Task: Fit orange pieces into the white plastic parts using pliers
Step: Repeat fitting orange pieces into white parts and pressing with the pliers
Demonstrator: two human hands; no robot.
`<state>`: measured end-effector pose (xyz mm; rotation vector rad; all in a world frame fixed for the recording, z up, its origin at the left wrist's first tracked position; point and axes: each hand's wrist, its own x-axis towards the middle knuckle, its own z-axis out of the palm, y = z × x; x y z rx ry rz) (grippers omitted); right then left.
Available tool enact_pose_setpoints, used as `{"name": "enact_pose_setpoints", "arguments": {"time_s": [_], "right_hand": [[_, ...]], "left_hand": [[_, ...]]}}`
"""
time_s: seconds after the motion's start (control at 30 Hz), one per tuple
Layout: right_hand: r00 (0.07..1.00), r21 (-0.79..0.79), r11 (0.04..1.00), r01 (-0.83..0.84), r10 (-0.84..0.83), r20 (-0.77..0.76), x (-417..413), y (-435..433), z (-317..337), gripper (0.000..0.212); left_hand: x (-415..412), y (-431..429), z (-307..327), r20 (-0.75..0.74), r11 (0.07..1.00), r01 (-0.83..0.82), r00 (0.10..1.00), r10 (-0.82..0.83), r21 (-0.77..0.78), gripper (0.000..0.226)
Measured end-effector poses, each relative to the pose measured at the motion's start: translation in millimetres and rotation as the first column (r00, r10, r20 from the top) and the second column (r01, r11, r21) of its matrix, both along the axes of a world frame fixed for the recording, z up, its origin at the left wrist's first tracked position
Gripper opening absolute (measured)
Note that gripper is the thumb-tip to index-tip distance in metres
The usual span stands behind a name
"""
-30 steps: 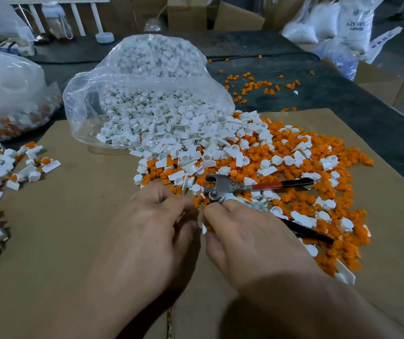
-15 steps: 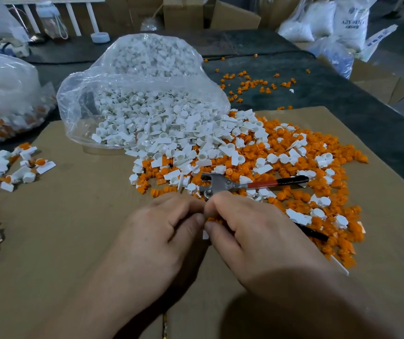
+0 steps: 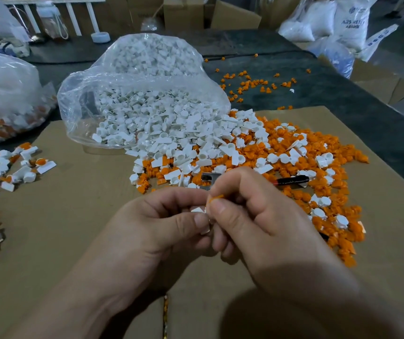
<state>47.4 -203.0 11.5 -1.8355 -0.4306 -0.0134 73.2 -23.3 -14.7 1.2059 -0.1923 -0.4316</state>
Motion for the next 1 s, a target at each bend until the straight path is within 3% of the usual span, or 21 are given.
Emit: {"name": "enact_pose_setpoints", "arguments": {"time_s": [0.1,0.13,0.23,0.4,0.53,0.63,0.77,0.87,1.0], "right_hand": [[0.996,0.231,0.973,0.008,0.011,-0.083,4,0,-2,0.010],[0.994,0.277,0.961,0.011,0.021,-0.112,5,-1,-2,0.012],[0.990,0.288,0.957,0.031,0.011,-0.142,9,-3,-5,0.017],[0.974,0.370,0.926,0.078,0.008,-0.225,11,-6,-9,0.017],[0.891,0.653,0.755,0.061,0.253,-0.376,13,-2,-4,0.011],[0.835,0.736,0.675,0.049,0.376,-0.401,13,-2,-1,0.014],[0.836,0.693,0.719,0.052,0.349,-0.424,15,-3,-4,0.012],[0.892,0.506,0.861,0.038,0.200,-0.406,14,-4,-8,0.013],[0.942,0.325,0.945,0.047,0.066,-0.328,11,-3,-6,0.013]], "left_hand": [[-3,-5,8,0.003,0.934,0.184,0.981,-0.192,-0.305,0.021],[-3,-5,6,-0.008,0.946,0.156,0.986,-0.165,-0.285,0.020],[-2,-3,3,-0.050,0.994,-0.108,0.993,0.106,-0.033,0.032],[-3,-5,11,-0.144,0.980,-0.187,0.974,0.175,-0.073,0.024],[-6,-10,13,-0.093,0.969,-0.239,0.968,0.233,-0.060,0.031],[-4,-10,10,0.007,0.942,-0.335,0.942,0.335,-0.026,0.039],[-4,-10,8,0.087,0.945,-0.325,0.941,0.327,-0.035,0.032],[-5,-10,8,0.108,0.948,-0.317,0.942,0.316,-0.008,0.032],[-8,-10,9,0.108,0.930,-0.354,0.933,0.344,0.096,0.024]]}}
